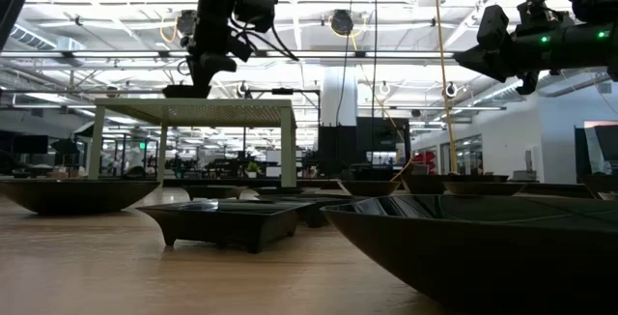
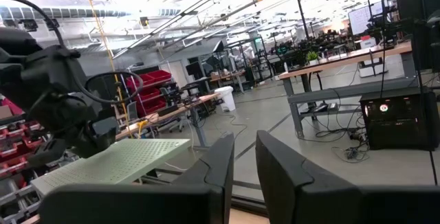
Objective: Pick & Place Mini shaped plates
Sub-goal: Put the left distorted square plate on the shelf, then put the square plate on the shelf
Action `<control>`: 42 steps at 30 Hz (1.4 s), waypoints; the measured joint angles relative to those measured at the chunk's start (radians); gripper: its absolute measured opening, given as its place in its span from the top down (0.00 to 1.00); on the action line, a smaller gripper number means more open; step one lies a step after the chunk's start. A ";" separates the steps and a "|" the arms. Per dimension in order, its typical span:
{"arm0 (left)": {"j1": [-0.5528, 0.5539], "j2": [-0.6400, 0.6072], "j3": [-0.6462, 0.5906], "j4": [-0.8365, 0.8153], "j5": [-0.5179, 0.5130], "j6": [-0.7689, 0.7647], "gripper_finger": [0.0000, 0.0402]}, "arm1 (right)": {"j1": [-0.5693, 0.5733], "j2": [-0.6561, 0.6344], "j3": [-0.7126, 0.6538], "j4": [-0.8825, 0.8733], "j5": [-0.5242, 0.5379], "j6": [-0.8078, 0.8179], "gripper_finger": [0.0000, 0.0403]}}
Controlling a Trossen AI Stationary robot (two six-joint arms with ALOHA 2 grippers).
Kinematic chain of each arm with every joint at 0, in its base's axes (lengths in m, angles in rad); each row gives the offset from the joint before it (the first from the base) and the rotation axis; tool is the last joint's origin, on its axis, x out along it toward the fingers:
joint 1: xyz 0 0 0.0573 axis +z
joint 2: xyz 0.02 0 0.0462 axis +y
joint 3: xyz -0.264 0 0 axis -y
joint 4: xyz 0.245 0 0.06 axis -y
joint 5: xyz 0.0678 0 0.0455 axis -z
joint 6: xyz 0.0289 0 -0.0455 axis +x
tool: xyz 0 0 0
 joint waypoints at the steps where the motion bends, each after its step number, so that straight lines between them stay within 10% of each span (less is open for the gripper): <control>1: 0.001 0.003 0.000 0.000 0.000 0.008 0.98 | 0.000 0.000 0.000 0.000 0.000 0.000 0.87; 29: 0.002 0.004 0.000 -0.102 0.068 0.041 0.96 | 0.000 0.000 0.000 0.000 0.000 0.000 0.87; 42: -0.016 0.002 0.000 -0.107 0.058 0.013 0.67 | 0.000 0.000 0.000 0.000 0.000 0.000 0.87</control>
